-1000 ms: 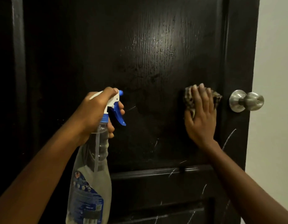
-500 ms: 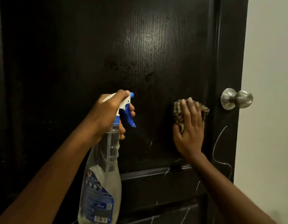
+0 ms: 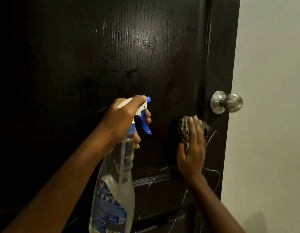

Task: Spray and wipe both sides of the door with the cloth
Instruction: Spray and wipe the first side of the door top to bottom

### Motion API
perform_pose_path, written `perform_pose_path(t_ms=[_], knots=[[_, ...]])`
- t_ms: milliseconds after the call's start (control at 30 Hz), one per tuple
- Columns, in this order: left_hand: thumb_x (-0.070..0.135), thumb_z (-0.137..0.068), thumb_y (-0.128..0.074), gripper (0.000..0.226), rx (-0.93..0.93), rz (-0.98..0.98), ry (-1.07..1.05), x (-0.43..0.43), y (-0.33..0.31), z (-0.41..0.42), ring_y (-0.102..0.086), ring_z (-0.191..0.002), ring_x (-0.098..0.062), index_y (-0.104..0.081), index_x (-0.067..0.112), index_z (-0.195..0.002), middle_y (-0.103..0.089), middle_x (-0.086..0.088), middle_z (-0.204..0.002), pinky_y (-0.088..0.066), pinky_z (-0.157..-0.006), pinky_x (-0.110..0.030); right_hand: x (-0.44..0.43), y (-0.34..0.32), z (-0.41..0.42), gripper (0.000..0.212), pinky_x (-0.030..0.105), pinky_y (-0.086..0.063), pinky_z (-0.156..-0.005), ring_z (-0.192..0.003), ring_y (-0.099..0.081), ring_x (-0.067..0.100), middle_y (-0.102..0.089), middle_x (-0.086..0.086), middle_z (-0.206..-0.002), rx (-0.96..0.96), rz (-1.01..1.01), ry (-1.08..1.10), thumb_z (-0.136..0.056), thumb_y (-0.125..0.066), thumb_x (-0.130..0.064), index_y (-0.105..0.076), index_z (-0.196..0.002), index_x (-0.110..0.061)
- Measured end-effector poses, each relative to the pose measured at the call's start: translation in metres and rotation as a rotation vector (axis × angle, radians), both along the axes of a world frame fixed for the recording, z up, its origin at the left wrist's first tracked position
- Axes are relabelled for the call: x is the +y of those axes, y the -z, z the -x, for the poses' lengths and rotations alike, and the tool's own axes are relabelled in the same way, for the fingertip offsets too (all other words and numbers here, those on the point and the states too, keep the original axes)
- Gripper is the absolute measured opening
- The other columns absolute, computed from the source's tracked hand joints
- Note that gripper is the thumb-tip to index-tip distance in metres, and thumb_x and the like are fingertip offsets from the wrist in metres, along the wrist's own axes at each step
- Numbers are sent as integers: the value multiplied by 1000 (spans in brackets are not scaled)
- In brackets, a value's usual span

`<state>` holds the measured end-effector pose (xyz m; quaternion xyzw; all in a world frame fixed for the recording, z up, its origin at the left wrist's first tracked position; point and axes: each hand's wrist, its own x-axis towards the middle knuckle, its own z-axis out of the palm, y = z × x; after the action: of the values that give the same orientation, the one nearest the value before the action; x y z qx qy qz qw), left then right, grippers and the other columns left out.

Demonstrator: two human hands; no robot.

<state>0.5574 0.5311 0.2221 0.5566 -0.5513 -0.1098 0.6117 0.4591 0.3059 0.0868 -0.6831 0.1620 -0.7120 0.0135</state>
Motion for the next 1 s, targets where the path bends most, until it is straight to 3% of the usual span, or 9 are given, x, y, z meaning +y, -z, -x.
perform_pose_path(t_ms=[133, 300, 467, 567, 667, 800, 1000], knots=[[42, -101, -44, 50, -21, -14, 7, -8, 4, 5, -53, -41, -26, -66, -2, -92, -72, -19, -92, -50, -45, -34, 0, 39, 4, 66, 63, -29, -118, -153, -26, 23, -36, 8, -161, 21, -26, -15, -88, -44, -17, -38, -153, -7], [42, -101, -43, 51, -34, -14, 28, -19, 4, 13, -52, -41, -26, -65, -2, -94, -72, -20, -93, -50, -45, -34, -2, -24, 6, 65, 55, -27, -122, -154, -23, 18, -33, 3, -162, -10, -18, -89, -92, -43, -23, -35, -156, -12], [42, -101, -44, 52, -2, 2, 58, -25, 5, 18, -52, -39, -25, -65, -5, -94, -71, -22, -92, -49, -43, -33, -7, -110, 0, 65, 51, -22, -124, -154, -21, 16, -31, 2, -164, -57, -14, -19, -94, -39, -33, -33, -157, -15], [42, -101, -43, 52, 5, 0, 57, -26, 8, 19, -52, -39, -26, -65, -5, -93, -72, -22, -92, -50, -44, -33, -5, -88, -3, 65, 49, -24, -124, -155, -16, 14, -29, 3, -165, -63, -11, -19, -95, -41, -28, -30, -158, -13], [42, -101, -43, 52, 1, -12, 52, -27, 11, 19, -53, -40, -26, -65, -4, -93, -72, -21, -92, -49, -44, -33, -4, -24, -1, 65, 45, -24, -125, -156, -14, 15, -24, 1, -166, -48, -26, -53, -96, -44, -20, -25, -158, -12], [43, -102, -42, 52, -12, -27, 57, -28, 13, 20, -53, -41, -27, -65, -3, -94, -72, -21, -93, -49, -45, -32, -9, 34, 4, 66, 53, -20, -125, -156, -15, 17, -23, -4, -165, -90, -81, -69, -97, -47, -19, -21, -158, -13], [43, -102, -42, 53, -9, -16, 73, -29, 10, 18, -53, -39, -24, -65, -4, -95, -72, -20, -93, -50, -44, -32, -23, -41, 6, 59, 50, -20, -126, -155, -18, 20, -32, 6, -162, -185, 1, -49, -98, -46, -17, -32, -154, -11]])
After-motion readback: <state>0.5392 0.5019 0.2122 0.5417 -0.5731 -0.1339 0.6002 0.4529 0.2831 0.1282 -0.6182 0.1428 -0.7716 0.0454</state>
